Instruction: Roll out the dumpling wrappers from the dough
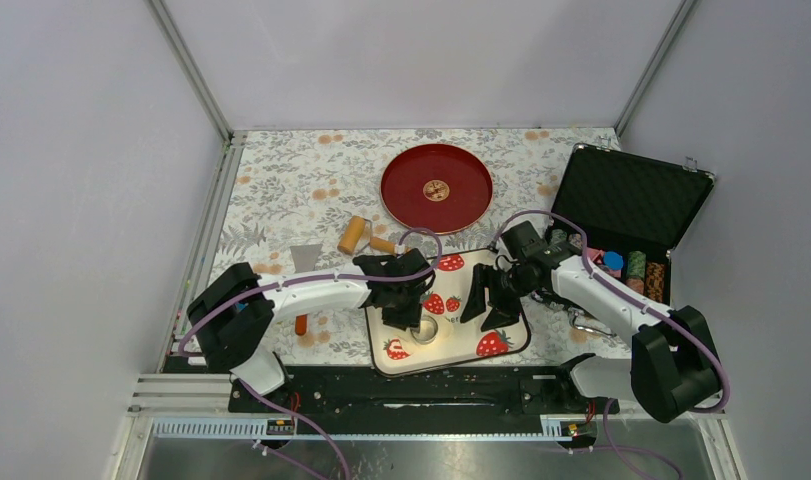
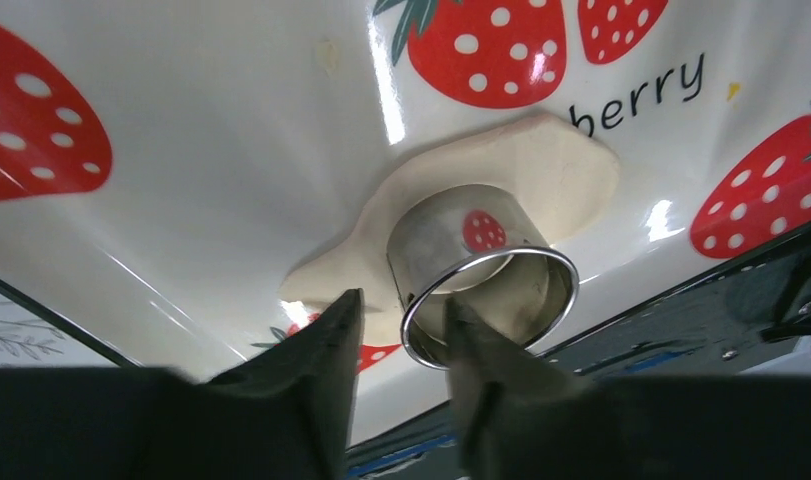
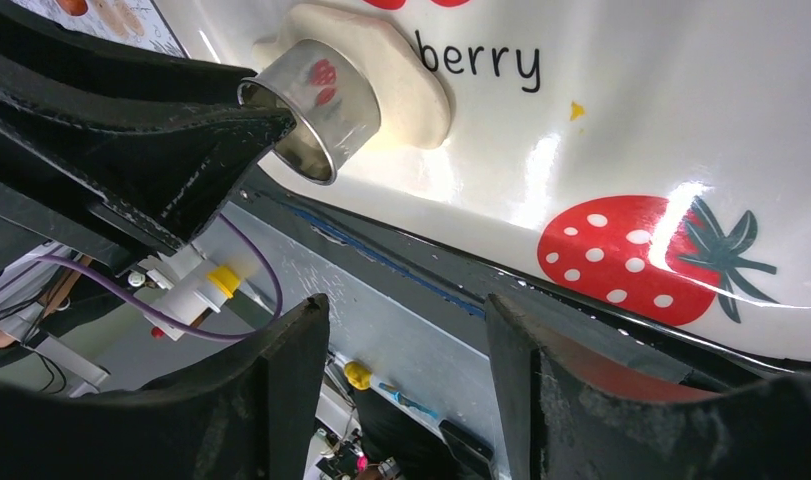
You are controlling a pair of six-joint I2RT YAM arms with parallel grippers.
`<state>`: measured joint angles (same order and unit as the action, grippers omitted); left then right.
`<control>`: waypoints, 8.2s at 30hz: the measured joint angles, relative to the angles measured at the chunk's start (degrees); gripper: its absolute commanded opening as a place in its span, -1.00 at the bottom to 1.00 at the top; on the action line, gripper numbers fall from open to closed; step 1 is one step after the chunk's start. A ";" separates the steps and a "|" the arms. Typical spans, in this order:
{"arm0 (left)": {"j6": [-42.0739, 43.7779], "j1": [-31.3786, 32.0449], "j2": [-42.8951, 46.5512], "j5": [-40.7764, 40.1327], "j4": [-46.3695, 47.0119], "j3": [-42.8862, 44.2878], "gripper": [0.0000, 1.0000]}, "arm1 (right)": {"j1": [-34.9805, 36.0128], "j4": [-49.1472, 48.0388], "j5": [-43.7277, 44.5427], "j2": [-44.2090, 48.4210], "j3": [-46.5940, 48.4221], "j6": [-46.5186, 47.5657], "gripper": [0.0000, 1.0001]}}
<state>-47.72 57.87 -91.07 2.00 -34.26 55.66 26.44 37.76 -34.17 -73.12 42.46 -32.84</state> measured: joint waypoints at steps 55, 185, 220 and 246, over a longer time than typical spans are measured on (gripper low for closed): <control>-8.02 -6.14 12.94 8.55 20.87 -18.56 -0.60 | 13.38 -9.07 -0.48 -21.73 9.03 -4.57 -0.58; -16.46 1.25 -1.84 12.94 13.81 -7.17 -0.66 | 14.51 3.78 3.52 -25.31 10.54 3.15 -0.93; -13.03 3.45 -3.63 -5.22 3.13 0.09 -0.06 | 17.31 8.66 16.04 -22.58 17.40 5.84 0.33; -8.98 0.33 7.28 -4.98 1.46 -4.96 -0.31 | 17.46 3.45 9.49 -22.69 20.26 4.09 0.12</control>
<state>-56.71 58.19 -83.79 -2.98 -32.80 50.70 43.90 41.21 -24.69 -95.81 62.72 -28.75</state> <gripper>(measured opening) 0.365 0.596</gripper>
